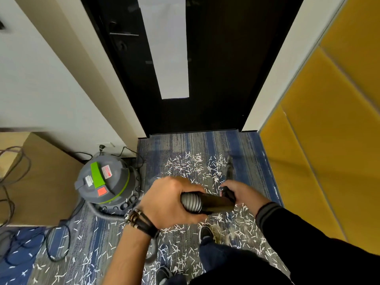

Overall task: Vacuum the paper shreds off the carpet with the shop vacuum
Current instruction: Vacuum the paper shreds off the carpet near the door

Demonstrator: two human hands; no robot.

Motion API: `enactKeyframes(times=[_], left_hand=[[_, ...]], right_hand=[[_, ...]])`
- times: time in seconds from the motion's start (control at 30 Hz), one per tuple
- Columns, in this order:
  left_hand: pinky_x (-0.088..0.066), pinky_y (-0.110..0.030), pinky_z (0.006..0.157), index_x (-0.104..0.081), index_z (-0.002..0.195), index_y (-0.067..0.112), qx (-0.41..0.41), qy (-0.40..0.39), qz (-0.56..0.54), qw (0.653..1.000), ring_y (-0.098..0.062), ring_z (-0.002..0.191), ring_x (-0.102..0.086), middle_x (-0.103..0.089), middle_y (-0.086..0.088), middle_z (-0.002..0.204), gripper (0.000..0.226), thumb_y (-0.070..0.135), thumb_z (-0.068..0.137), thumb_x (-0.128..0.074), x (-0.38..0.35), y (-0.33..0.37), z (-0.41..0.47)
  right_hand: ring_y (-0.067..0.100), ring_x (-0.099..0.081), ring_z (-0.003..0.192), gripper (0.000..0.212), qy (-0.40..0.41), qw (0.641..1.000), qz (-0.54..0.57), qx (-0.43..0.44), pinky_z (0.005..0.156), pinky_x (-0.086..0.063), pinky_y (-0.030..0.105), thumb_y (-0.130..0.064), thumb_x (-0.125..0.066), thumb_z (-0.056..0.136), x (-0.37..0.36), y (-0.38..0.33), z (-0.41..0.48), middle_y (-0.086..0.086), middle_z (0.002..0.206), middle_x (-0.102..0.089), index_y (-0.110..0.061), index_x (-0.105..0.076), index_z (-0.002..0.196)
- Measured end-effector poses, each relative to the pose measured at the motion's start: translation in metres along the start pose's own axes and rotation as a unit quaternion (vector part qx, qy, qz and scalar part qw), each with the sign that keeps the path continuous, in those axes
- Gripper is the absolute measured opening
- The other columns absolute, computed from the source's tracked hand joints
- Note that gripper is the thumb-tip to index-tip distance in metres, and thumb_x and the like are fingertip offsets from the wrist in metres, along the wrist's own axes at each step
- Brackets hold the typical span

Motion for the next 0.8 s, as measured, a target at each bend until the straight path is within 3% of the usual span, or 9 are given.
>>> enactKeyframes(times=[0.17,0.27,0.37,0.43,0.5,0.57,0.67,0.73,0.8], left_hand=[[-0.054,-0.022,0.071,-0.076,0.106,0.045,0.019,0.040,-0.022,0.999,0.006,0.080,-0.066,-0.070,0.028,0.088,0.042,0.063,0.068,-0.084,0.034,-0.023,-0.028],[-0.056,-0.026,0.071,-0.076,0.106,0.045,0.023,0.053,-0.027,0.998,0.004,0.079,-0.067,-0.069,0.028,0.088,0.045,0.063,0.067,-0.086,0.043,-0.037,-0.050],[-0.058,-0.033,0.074,-0.076,0.105,0.044,0.027,0.045,-0.049,0.997,0.000,0.081,-0.069,-0.072,0.025,0.090,0.042,0.062,0.068,-0.087,0.035,-0.043,-0.062],[-0.057,-0.031,0.075,-0.077,0.104,0.042,0.018,0.036,-0.058,0.998,0.002,0.081,-0.068,-0.071,0.026,0.089,0.039,0.058,0.070,-0.088,0.025,-0.038,-0.066],[-0.056,-0.028,0.075,-0.075,0.105,0.044,0.008,0.023,-0.043,0.999,0.005,0.082,-0.065,-0.070,0.027,0.089,0.040,0.059,0.070,-0.085,0.015,-0.029,-0.066],[-0.056,-0.028,0.075,-0.074,0.106,0.044,-0.002,0.014,-0.032,0.999,0.004,0.082,-0.064,-0.070,0.024,0.089,0.041,0.061,0.070,-0.082,0.009,-0.024,-0.068],[-0.055,-0.025,0.075,-0.074,0.107,0.042,-0.019,0.002,-0.033,0.999,0.003,0.081,-0.063,-0.070,0.022,0.088,0.042,0.062,0.072,-0.082,0.006,-0.018,-0.066],[-0.050,-0.018,0.073,-0.075,0.107,0.041,-0.033,0.000,-0.031,0.999,0.005,0.079,-0.061,-0.067,0.024,0.084,0.041,0.061,0.072,-0.083,0.006,-0.013,-0.062],[-0.042,-0.010,0.072,-0.076,0.107,0.041,-0.046,0.001,-0.024,0.999,0.010,0.075,-0.057,-0.061,0.027,0.081,0.040,0.061,0.073,-0.083,0.006,-0.005,-0.057]], right_hand=[[0.019,-0.061,0.052,0.022,-0.048,0.997,0.047,0.034,0.043,-0.050,0.022,-0.029,-0.056,0.098,-0.052,0.001,-0.029,0.008,0.062,-0.060,-0.011,-0.050,0.088],[0.021,-0.060,0.062,0.020,-0.088,0.988,0.125,0.036,0.057,-0.053,0.029,-0.028,-0.053,0.099,-0.073,0.019,-0.037,0.010,0.073,-0.057,-0.010,-0.049,0.094],[0.028,-0.061,0.076,0.023,-0.156,0.929,0.333,0.044,0.075,-0.056,0.042,-0.023,-0.059,0.097,-0.077,0.046,-0.037,0.017,0.086,-0.059,-0.003,-0.051,0.106],[0.033,-0.066,0.087,0.027,-0.176,0.891,0.413,0.071,0.086,-0.055,0.045,-0.016,-0.059,0.094,-0.076,0.060,-0.036,0.024,0.095,-0.062,0.000,-0.050,0.114],[0.032,-0.069,0.079,0.026,-0.153,0.902,0.396,0.085,0.076,-0.058,0.040,-0.015,-0.056,0.093,-0.075,0.069,-0.033,0.021,0.084,-0.066,0.002,-0.050,0.112],[0.025,-0.065,0.059,0.015,-0.118,0.925,0.351,0.083,0.059,-0.057,0.033,-0.018,-0.053,0.096,-0.070,0.073,-0.034,0.011,0.065,-0.061,-0.003,-0.049,0.096],[0.021,-0.058,0.060,0.015,-0.083,0.952,0.283,0.081,0.059,-0.056,0.032,-0.018,-0.055,0.095,-0.047,0.066,-0.039,0.006,0.068,-0.052,-0.008,-0.047,0.086],[0.022,-0.061,0.060,0.018,-0.080,0.962,0.250,0.072,0.063,-0.056,0.032,-0.019,-0.054,0.094,-0.036,0.066,-0.046,0.006,0.070,-0.051,-0.009,-0.048,0.081],[0.021,-0.062,0.052,0.024,-0.062,0.971,0.223,0.063,0.057,-0.055,0.027,-0.022,-0.053,0.096,-0.028,0.067,-0.053,0.007,0.063,-0.054,-0.009,-0.050,0.076]])
Point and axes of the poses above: each hand's wrist, its own z-axis towards the middle knuckle, its own x-axis out of the back of the hand, y = z × x, the point moved 5 cm from there along z, towards the middle knuckle
